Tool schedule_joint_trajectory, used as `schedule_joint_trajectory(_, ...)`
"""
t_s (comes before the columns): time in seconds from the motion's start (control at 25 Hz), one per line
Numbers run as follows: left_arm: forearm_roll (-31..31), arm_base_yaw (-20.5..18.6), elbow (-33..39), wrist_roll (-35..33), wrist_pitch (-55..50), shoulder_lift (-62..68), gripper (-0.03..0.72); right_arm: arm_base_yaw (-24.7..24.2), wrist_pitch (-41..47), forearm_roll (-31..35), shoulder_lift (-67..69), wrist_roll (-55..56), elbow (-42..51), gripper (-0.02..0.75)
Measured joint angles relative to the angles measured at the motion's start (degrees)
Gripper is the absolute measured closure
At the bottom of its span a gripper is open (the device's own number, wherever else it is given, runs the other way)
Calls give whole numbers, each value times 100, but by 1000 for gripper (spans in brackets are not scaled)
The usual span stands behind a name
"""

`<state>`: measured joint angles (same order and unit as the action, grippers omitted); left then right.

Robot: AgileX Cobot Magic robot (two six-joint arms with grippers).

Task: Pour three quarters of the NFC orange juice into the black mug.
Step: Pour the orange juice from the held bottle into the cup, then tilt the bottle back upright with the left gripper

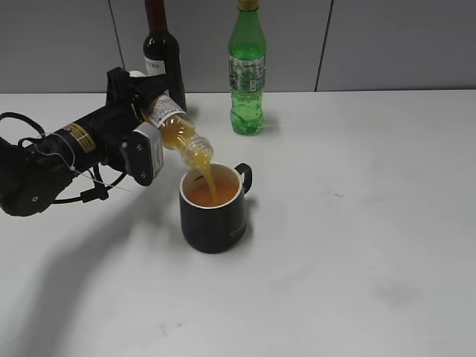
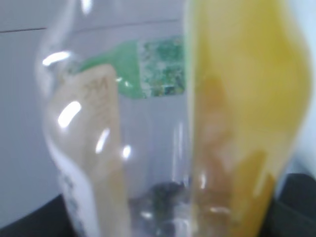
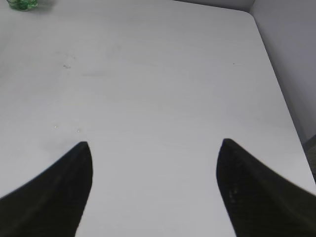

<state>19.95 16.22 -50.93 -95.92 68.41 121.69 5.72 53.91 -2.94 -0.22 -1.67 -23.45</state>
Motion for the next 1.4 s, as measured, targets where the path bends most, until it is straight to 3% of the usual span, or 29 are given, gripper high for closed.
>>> schedule_joint_trajectory(1.4,28,0,0,-354,43,-10,219,0,0,0,0,0,0,144)
